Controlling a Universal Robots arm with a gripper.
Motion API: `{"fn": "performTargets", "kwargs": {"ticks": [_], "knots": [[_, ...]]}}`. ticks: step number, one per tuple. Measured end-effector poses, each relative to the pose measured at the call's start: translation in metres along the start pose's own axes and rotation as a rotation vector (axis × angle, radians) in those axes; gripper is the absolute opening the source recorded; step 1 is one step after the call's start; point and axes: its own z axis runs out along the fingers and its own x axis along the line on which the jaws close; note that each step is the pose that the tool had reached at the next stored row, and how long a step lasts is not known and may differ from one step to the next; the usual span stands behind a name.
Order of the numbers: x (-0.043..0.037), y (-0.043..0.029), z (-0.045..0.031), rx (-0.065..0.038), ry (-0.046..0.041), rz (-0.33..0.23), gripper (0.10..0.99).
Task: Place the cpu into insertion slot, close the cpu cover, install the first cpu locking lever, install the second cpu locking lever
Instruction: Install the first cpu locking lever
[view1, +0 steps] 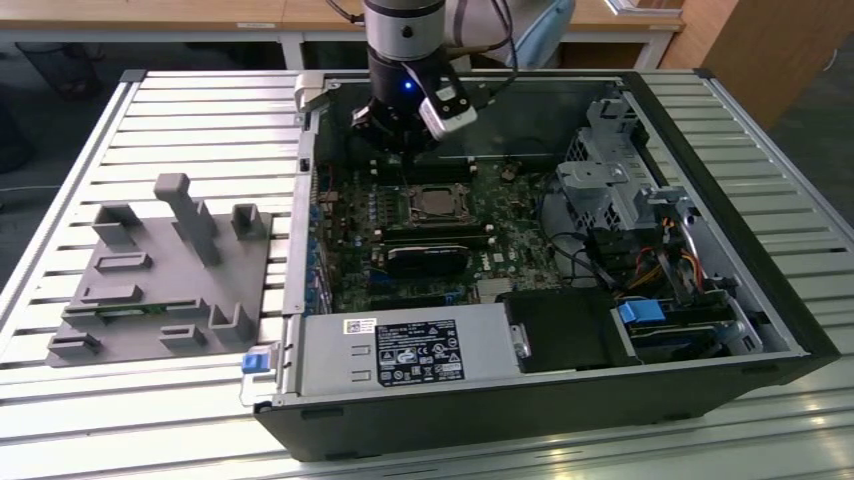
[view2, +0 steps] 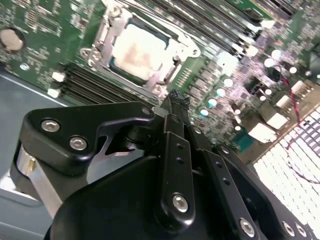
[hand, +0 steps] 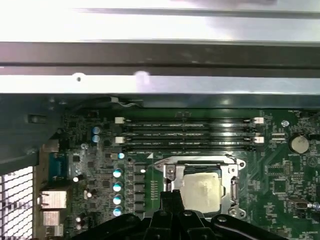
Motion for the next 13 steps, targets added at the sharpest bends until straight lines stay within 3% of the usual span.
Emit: {"fn": "performTargets", "kwargs": {"ticks": [8, 13], "knots": [[0.0128, -0.0002, -0.0015, -0.006, -0.0001, 0.000, 0.106], [0.0168, 0.0007, -0.0026, -0.010, -0.0001, 0.000, 0.106]]}}
